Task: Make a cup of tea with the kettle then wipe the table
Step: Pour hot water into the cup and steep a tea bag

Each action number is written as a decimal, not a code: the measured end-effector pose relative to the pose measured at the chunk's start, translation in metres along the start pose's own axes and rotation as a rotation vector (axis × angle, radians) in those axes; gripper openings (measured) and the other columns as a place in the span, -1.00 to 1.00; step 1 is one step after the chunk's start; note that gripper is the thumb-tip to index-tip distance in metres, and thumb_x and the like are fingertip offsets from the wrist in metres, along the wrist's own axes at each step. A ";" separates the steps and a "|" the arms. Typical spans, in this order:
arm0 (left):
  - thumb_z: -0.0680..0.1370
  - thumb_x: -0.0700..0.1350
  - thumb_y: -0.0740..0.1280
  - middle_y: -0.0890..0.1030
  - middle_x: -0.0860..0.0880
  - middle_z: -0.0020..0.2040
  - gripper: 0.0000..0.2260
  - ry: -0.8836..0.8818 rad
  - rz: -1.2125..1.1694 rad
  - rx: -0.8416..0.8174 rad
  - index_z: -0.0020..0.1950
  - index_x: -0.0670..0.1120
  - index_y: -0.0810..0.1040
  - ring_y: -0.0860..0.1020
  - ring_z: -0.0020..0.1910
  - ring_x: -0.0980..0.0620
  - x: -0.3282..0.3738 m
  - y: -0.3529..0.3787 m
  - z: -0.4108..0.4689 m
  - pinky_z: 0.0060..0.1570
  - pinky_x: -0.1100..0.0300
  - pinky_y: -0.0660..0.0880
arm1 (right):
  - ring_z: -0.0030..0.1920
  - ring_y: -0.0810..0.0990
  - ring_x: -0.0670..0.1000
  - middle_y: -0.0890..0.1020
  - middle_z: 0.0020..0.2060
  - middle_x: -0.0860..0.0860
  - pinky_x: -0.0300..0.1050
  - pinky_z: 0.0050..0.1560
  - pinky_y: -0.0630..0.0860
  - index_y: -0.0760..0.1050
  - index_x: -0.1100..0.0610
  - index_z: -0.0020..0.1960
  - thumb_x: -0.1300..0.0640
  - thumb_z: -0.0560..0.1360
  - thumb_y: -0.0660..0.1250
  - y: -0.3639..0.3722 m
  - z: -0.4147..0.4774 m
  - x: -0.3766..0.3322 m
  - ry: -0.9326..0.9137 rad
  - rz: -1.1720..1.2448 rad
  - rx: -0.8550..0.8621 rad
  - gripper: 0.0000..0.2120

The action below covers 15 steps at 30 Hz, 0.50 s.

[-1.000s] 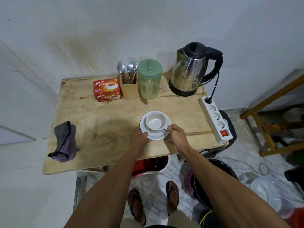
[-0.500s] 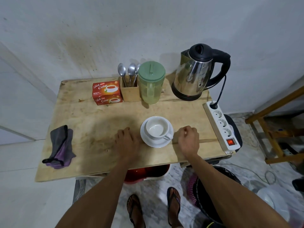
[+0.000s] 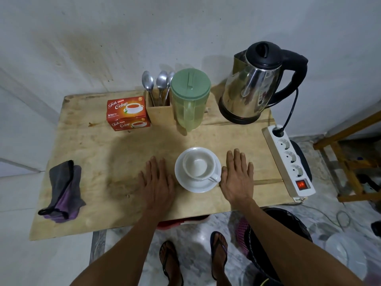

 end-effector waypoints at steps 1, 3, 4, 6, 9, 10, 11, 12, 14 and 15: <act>0.61 0.06 -0.09 0.15 -0.19 0.58 -0.44 0.000 0.012 0.002 0.59 -0.12 0.11 0.16 0.56 -0.18 0.001 -0.001 0.000 0.46 -0.24 0.10 | 0.59 -0.06 0.09 -0.01 0.60 0.06 0.17 0.54 -0.07 -0.02 0.08 0.60 -0.06 0.63 -0.20 0.000 0.000 0.000 0.002 -0.006 0.000 -0.43; 0.62 0.06 -0.08 0.18 -0.20 0.58 -0.45 0.007 0.038 0.010 0.58 -0.13 0.12 0.19 0.55 -0.19 0.000 0.000 -0.001 0.44 -0.25 0.14 | 0.59 -0.08 0.08 -0.02 0.60 0.06 0.17 0.54 -0.08 -0.04 0.08 0.61 -0.07 0.62 -0.22 -0.001 0.000 -0.001 0.003 -0.009 0.002 -0.42; 0.62 0.06 -0.08 0.18 -0.21 0.57 -0.45 0.010 0.047 0.009 0.58 -0.13 0.12 0.20 0.54 -0.19 -0.001 -0.001 0.000 0.44 -0.24 0.14 | 0.59 -0.08 0.08 -0.03 0.60 0.06 0.17 0.55 -0.08 -0.04 0.08 0.61 -0.07 0.62 -0.23 -0.001 0.000 -0.001 0.002 -0.009 0.000 -0.41; 0.63 0.06 -0.07 0.17 -0.20 0.58 -0.45 0.012 0.065 0.003 0.59 -0.12 0.10 0.19 0.55 -0.18 -0.002 0.000 0.000 0.45 -0.23 0.14 | 0.59 -0.09 0.09 -0.03 0.60 0.07 0.18 0.55 -0.07 -0.04 0.08 0.61 -0.08 0.61 -0.23 -0.002 -0.001 -0.001 0.001 -0.006 -0.004 -0.41; 0.62 0.06 -0.05 0.18 -0.20 0.57 -0.46 0.007 0.055 0.005 0.58 -0.12 0.10 0.20 0.54 -0.18 -0.003 0.001 0.000 0.44 -0.24 0.15 | 0.59 -0.06 0.10 0.00 0.60 0.08 0.19 0.55 -0.05 -0.01 0.10 0.60 -0.07 0.61 -0.20 -0.002 0.000 -0.001 -0.001 0.002 -0.002 -0.41; 0.62 0.06 -0.05 0.19 -0.20 0.57 -0.46 0.005 0.047 0.004 0.58 -0.11 0.11 0.20 0.54 -0.18 -0.002 0.001 0.001 0.44 -0.25 0.15 | 0.59 -0.04 0.11 0.01 0.60 0.09 0.20 0.54 -0.04 0.00 0.11 0.60 -0.06 0.61 -0.19 -0.003 0.000 -0.001 -0.003 0.001 0.000 -0.41; 0.62 0.06 -0.05 0.19 -0.20 0.57 -0.45 0.004 0.043 0.004 0.58 -0.11 0.12 0.20 0.54 -0.18 -0.002 0.001 0.001 0.44 -0.25 0.15 | 0.59 -0.03 0.11 0.02 0.59 0.09 0.20 0.54 -0.03 0.01 0.11 0.60 -0.06 0.61 -0.19 -0.003 0.000 -0.001 -0.005 -0.004 0.000 -0.41; 0.61 0.06 -0.05 0.19 -0.20 0.57 -0.45 0.005 0.039 0.003 0.58 -0.11 0.11 0.20 0.54 -0.18 -0.002 0.002 0.001 0.44 -0.25 0.13 | 0.59 -0.03 0.12 0.03 0.59 0.09 0.20 0.54 -0.02 0.01 0.11 0.60 -0.06 0.61 -0.19 -0.003 0.000 -0.001 -0.005 -0.009 -0.001 -0.41; 0.62 0.07 -0.06 0.17 -0.19 0.58 -0.45 0.002 0.031 0.003 0.58 -0.10 0.10 0.18 0.55 -0.17 -0.002 0.003 0.001 0.45 -0.24 0.11 | 0.59 -0.02 0.11 0.03 0.59 0.09 0.20 0.54 -0.03 0.02 0.11 0.60 -0.07 0.61 -0.20 -0.002 0.000 0.000 -0.001 -0.011 -0.001 -0.41; 0.62 0.07 -0.06 0.17 -0.19 0.58 -0.45 0.003 0.032 0.004 0.58 -0.10 0.09 0.17 0.55 -0.17 -0.002 0.003 0.001 0.45 -0.24 0.10 | 0.59 -0.03 0.11 0.02 0.60 0.09 0.19 0.54 -0.03 0.01 0.11 0.60 -0.07 0.61 -0.20 -0.002 0.001 0.000 0.000 -0.012 -0.002 -0.41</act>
Point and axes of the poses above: each hand's wrist, its own z-axis towards the middle knuckle, its own y-axis out of the palm, x = y × z, the point moved 2 cm from there along z, towards the middle knuckle
